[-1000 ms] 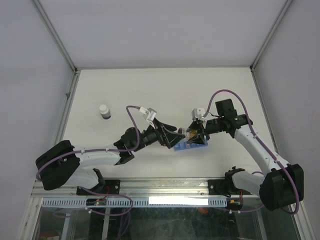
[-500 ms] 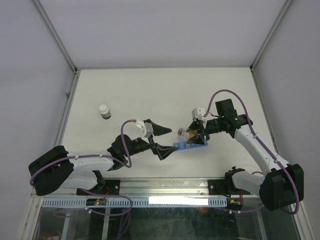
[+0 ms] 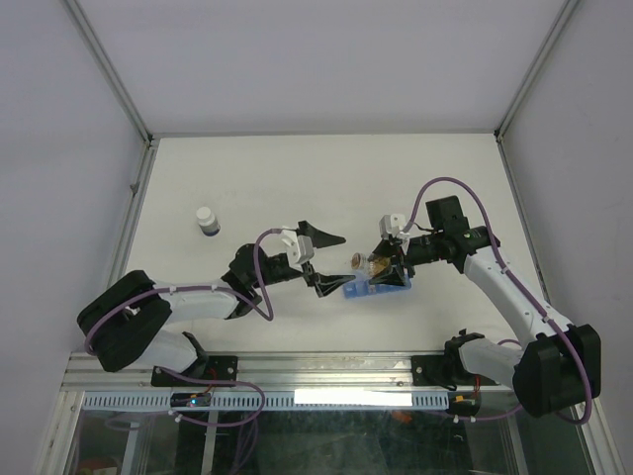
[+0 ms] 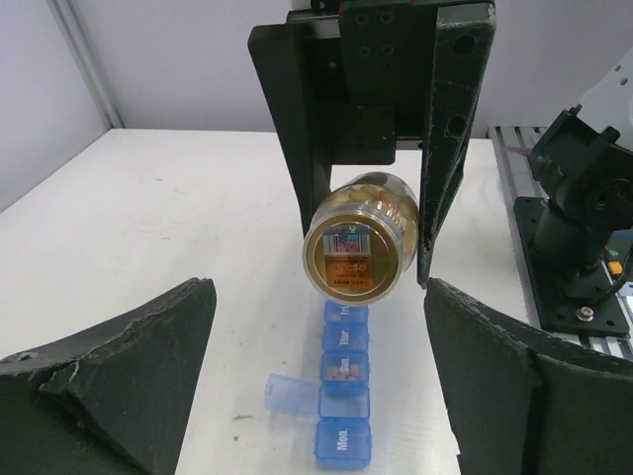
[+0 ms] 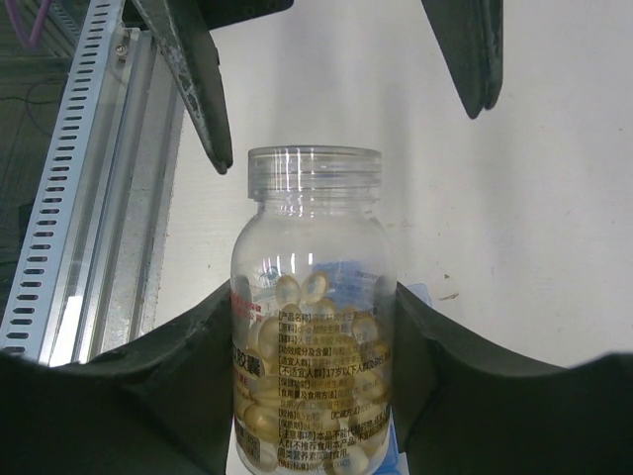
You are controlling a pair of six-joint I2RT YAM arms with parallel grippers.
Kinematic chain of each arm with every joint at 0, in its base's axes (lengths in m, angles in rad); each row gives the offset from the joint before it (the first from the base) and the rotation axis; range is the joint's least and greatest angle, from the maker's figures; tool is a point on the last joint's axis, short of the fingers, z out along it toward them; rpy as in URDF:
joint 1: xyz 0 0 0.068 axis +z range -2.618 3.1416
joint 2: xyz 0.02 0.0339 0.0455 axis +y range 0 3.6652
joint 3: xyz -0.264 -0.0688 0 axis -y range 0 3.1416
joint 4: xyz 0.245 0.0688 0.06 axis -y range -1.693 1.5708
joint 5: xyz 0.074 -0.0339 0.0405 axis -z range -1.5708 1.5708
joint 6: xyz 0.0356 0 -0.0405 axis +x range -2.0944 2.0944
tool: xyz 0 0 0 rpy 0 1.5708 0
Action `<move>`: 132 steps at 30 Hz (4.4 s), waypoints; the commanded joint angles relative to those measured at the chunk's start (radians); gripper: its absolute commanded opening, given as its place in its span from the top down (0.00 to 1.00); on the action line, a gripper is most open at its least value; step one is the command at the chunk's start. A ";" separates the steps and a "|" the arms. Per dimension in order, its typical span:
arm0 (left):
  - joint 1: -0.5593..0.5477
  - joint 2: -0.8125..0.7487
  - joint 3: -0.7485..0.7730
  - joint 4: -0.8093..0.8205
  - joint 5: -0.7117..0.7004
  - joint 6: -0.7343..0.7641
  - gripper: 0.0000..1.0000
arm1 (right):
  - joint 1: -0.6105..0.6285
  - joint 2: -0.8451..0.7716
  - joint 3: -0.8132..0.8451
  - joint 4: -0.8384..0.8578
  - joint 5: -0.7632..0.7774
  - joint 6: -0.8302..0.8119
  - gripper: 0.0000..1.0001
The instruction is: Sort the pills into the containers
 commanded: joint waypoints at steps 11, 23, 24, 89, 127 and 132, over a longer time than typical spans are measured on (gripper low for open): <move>0.014 0.131 0.102 0.139 0.125 -0.102 0.25 | 0.006 -0.010 0.032 0.004 -0.047 -0.020 1.00; 0.022 0.122 0.111 0.134 0.100 -0.122 0.39 | 0.006 -0.008 0.030 0.004 -0.047 -0.021 1.00; 0.023 0.122 0.113 0.133 0.100 -0.125 0.40 | 0.006 -0.009 0.030 0.004 -0.047 -0.021 1.00; -0.059 -0.076 0.062 -0.145 0.053 0.223 0.01 | 0.005 0.008 0.031 -0.003 -0.040 -0.026 1.00; 0.011 0.085 0.165 0.008 0.141 -0.111 0.66 | 0.006 0.016 0.035 -0.012 -0.044 -0.035 1.00; 0.005 0.078 0.153 0.033 0.124 -0.218 0.88 | 0.006 0.020 0.036 -0.014 -0.042 -0.037 1.00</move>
